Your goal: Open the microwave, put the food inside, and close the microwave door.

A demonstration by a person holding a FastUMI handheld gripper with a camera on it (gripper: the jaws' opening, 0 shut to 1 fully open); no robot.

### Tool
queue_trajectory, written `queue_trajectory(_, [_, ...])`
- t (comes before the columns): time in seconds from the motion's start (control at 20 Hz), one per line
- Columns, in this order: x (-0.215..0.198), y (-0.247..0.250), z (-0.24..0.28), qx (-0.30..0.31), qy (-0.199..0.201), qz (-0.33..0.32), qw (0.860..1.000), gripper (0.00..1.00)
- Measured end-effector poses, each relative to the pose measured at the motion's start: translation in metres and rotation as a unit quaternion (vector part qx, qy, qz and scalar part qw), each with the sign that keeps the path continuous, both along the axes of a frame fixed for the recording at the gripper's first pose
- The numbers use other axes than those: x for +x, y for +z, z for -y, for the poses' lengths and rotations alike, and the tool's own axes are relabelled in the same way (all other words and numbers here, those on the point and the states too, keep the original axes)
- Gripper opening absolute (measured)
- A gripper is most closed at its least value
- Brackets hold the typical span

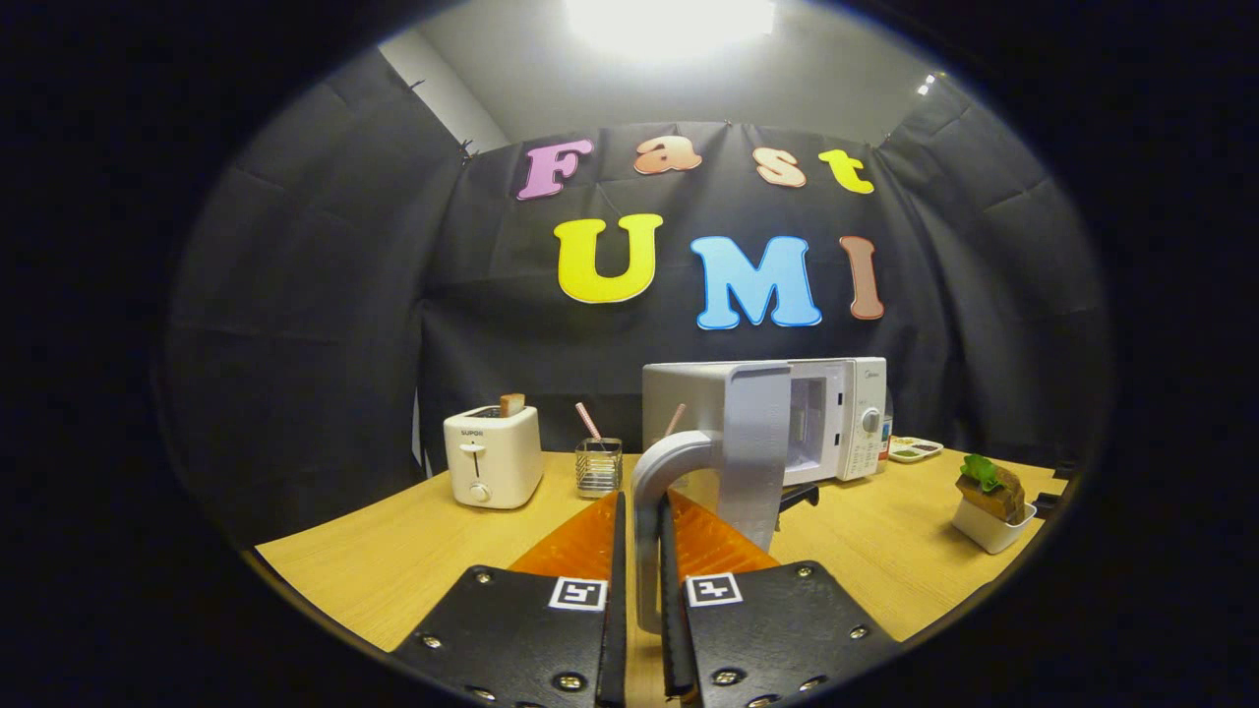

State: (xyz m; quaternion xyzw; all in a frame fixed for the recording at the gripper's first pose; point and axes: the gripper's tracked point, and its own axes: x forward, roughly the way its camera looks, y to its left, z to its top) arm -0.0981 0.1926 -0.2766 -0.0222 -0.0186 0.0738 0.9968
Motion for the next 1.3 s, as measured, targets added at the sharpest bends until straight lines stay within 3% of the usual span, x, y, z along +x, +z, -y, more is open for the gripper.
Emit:
queue_trajectory(0.25, [-0.050, -0.011, -0.006, -0.018, 0.128, -0.010, 0.992, 0.24])
queue_trajectory(0.3, [-0.056, -0.010, 0.000, -0.022, 0.149, -0.010, 0.989, 0.32])
queue_trajectory(0.35, [-0.064, -0.011, 0.011, -0.024, 0.165, -0.009, 0.986, 0.67])
queue_trajectory(0.4, [-0.070, -0.009, 0.027, -0.027, 0.171, -0.002, 0.985, 0.78])
queue_trajectory(0.5, [-0.073, -0.002, 0.081, -0.046, 0.137, 0.028, 0.989, 0.82])
queue_trajectory(0.65, [-0.055, -0.002, 0.188, -0.151, 0.019, 0.082, 0.985, 0.82])
queue_trajectory(0.8, [-0.045, -0.011, 0.294, -0.287, -0.105, 0.114, 0.945, 0.82])
queue_trajectory(0.9, [-0.032, -0.029, 0.341, -0.338, -0.158, 0.090, 0.923, 0.80])
queue_trajectory(1.0, [-0.019, -0.053, 0.356, -0.346, -0.161, 0.049, 0.923, 0.80])
queue_trajectory(1.3, [0.016, -0.067, 0.369, -0.344, -0.168, 0.018, 0.924, 0.80])
